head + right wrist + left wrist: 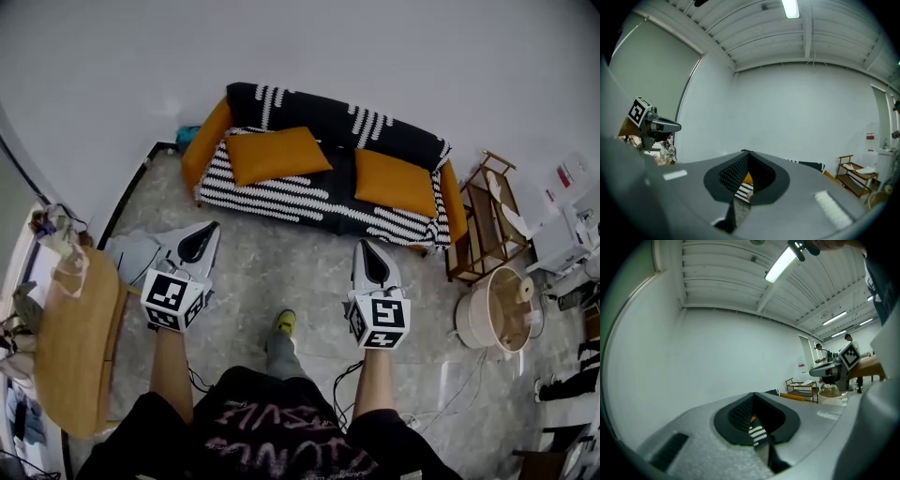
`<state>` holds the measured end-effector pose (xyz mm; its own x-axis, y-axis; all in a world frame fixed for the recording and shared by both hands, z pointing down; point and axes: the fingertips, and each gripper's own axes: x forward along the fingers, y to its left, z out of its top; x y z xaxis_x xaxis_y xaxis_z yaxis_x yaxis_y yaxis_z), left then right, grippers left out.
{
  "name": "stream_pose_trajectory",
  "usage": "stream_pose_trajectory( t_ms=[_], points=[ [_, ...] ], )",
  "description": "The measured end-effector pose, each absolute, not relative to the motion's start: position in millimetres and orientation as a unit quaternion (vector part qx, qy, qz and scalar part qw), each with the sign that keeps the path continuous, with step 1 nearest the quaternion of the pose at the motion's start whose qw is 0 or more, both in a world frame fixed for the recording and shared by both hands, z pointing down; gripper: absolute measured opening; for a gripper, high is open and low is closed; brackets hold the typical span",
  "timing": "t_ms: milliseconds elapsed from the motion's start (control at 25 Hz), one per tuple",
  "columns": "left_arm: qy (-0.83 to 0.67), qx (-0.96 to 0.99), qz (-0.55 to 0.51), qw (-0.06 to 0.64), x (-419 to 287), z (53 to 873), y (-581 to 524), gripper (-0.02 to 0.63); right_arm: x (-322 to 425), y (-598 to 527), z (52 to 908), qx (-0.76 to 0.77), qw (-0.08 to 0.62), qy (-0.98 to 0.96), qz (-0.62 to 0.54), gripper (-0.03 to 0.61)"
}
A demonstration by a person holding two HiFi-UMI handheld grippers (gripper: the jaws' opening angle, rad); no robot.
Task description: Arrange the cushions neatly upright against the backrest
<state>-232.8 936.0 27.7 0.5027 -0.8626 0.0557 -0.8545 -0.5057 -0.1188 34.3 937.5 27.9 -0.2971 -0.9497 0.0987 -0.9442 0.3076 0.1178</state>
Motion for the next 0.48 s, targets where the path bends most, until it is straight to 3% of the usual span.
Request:
stream_pose_trajectory(
  t_ms=[480],
  points=[
    [0.488,-0.869,-0.081,-0.002,-216.5,61.1,790.8,0.002,40.5,790.8,58.2,0.568,0.105,-0.816,0.013,0.014]
  ],
)
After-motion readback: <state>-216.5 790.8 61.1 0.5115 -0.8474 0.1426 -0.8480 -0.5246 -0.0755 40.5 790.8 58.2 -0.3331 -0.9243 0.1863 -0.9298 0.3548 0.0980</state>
